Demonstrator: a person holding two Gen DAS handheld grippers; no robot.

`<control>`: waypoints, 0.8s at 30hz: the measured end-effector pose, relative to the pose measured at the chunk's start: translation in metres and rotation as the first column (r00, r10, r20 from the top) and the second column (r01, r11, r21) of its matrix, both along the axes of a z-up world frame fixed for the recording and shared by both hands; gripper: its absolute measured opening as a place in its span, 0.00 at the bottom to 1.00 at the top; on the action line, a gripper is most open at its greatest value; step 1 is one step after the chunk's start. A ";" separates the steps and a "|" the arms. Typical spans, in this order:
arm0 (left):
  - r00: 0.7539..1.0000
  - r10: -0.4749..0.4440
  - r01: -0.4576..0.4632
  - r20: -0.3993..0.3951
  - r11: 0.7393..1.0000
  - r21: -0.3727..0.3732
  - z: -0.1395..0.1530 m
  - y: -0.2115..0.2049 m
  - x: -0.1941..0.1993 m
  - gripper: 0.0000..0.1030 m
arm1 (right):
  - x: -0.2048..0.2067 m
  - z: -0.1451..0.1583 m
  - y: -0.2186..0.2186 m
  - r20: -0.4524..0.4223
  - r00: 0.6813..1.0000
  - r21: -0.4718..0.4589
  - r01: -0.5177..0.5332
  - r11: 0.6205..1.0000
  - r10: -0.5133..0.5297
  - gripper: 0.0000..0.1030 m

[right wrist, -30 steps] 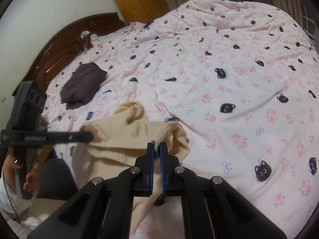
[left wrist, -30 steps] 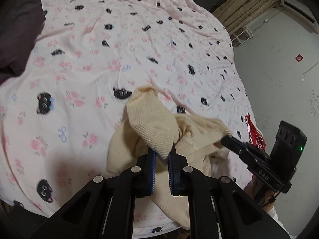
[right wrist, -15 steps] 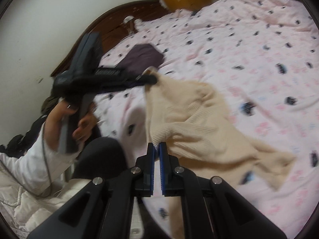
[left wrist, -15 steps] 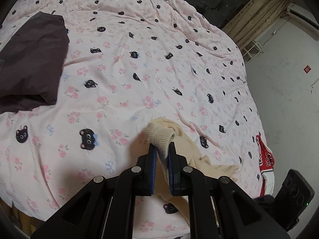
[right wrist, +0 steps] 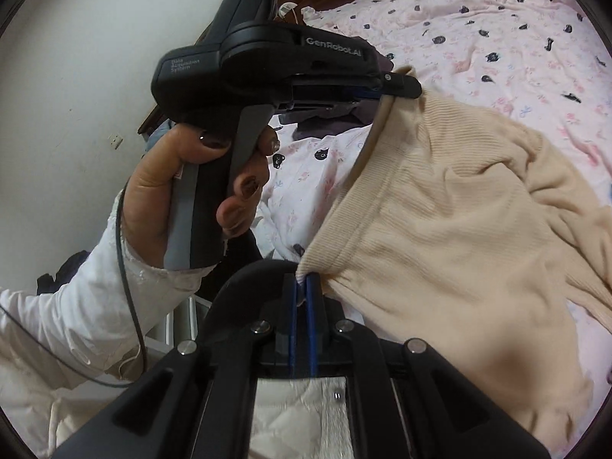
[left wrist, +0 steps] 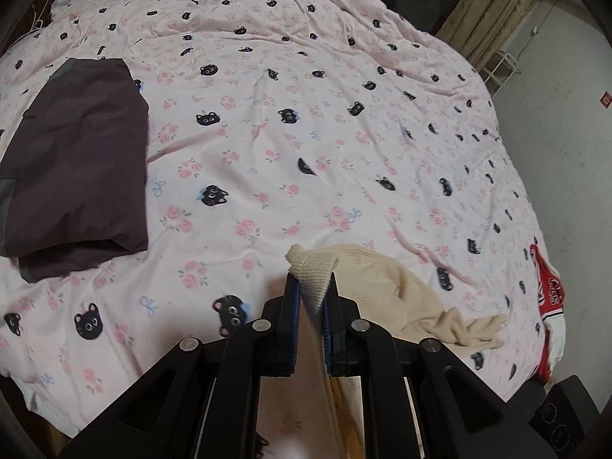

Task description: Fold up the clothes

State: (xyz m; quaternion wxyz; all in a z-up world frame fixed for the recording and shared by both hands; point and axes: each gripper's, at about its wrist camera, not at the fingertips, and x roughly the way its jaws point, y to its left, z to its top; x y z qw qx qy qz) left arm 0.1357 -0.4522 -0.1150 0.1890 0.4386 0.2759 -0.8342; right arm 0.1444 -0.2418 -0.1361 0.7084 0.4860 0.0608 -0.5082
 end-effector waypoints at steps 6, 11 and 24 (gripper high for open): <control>0.999 0.009 -0.009 0.040 1.000 0.011 -0.019 -0.014 0.004 0.08 | 0.017 -0.012 -0.023 -0.005 1.000 0.016 -0.014 1.000 0.014 0.06; 0.998 0.022 -0.022 0.059 1.000 0.012 -0.031 -0.024 0.010 0.08 | 0.022 -0.021 -0.036 0.001 1.000 0.020 -0.011 1.000 0.011 0.07; 0.994 0.052 -0.053 0.098 0.999 0.005 -0.052 -0.045 0.014 0.09 | 0.053 -0.039 -0.058 -0.042 0.997 0.060 -0.064 0.996 0.067 0.09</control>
